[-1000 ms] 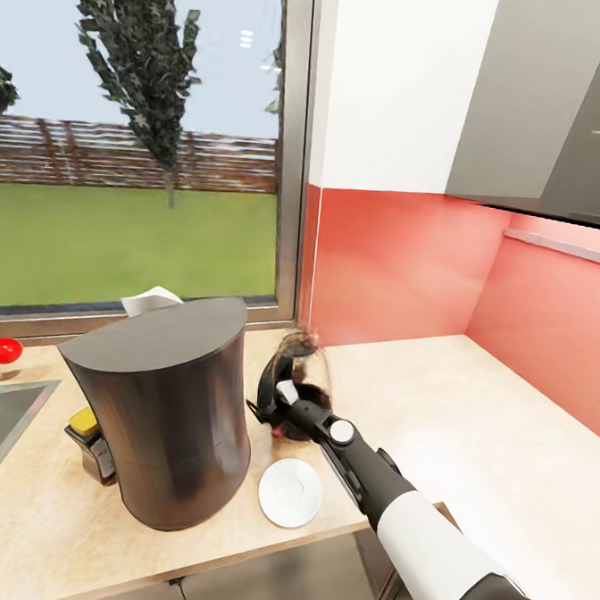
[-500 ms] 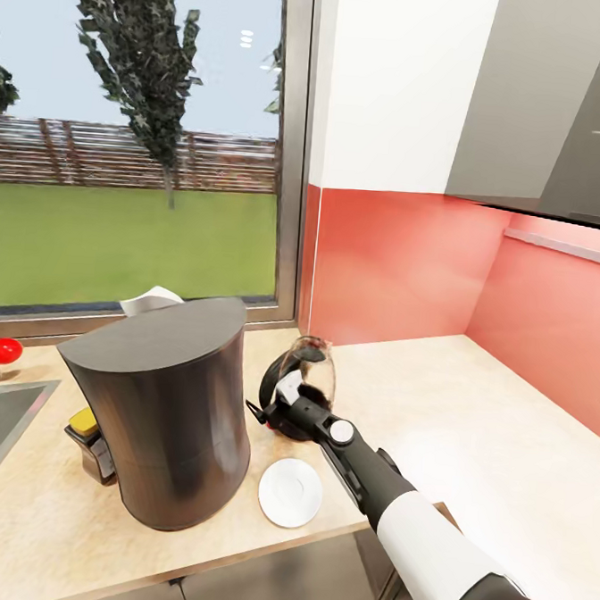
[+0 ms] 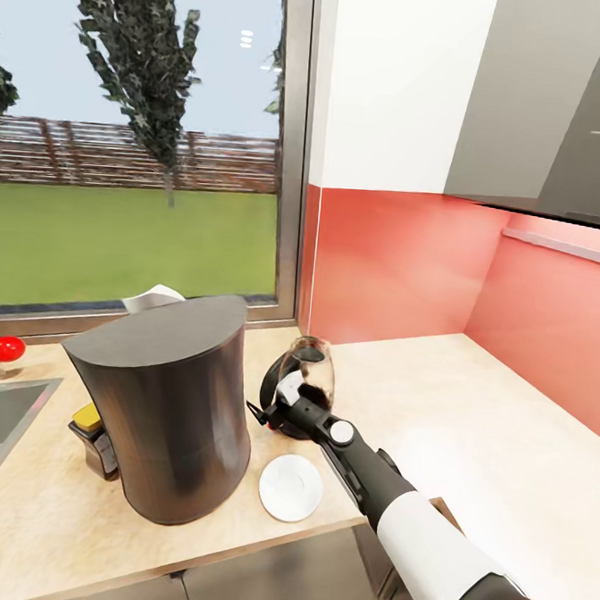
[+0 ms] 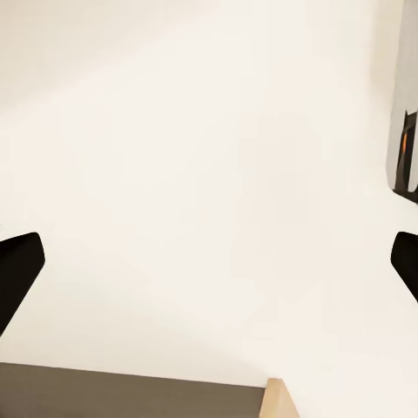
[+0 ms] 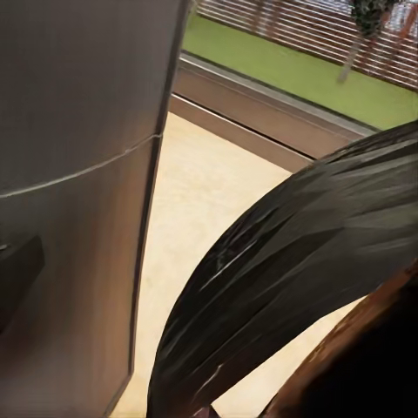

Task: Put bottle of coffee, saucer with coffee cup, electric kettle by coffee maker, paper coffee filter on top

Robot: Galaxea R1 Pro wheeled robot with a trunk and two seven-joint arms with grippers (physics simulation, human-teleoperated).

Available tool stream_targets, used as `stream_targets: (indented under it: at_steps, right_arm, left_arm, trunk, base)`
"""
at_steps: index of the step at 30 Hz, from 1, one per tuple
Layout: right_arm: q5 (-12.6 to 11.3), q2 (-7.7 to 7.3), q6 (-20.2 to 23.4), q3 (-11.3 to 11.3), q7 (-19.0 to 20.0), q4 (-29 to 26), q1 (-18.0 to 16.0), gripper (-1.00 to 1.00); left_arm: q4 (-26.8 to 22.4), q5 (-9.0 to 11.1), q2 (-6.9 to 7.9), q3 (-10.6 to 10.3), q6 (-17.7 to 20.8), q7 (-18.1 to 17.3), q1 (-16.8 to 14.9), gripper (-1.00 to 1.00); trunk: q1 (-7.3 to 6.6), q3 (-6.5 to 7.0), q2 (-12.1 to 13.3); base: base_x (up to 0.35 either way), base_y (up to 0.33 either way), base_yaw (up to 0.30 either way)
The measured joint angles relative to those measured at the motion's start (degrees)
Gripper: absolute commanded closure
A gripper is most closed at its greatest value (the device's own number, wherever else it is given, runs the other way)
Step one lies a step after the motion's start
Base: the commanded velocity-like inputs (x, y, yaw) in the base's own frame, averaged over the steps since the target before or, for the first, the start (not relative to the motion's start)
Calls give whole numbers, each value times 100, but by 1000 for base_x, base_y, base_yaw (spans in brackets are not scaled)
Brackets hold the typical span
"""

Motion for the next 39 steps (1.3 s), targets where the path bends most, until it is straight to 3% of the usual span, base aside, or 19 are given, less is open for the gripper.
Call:
stream_targets:
  at_steps: [30, 39]
  right_arm:
    - [1, 1, -2, 2, 14, 219, 0, -100]
    - [1, 1, -1, -5, 14, 226, 0, -100]
  left_arm:
    - [0, 0, 0, 4, 0, 3, 0, -100]
    - [0, -1, 0, -3, 6, 2, 0, -100]
  trunk:
    - [0, 0, 0]
    - [1, 0, 0]
  base:
    - [-25, 0, 0]
    - [-176, 0, 0]
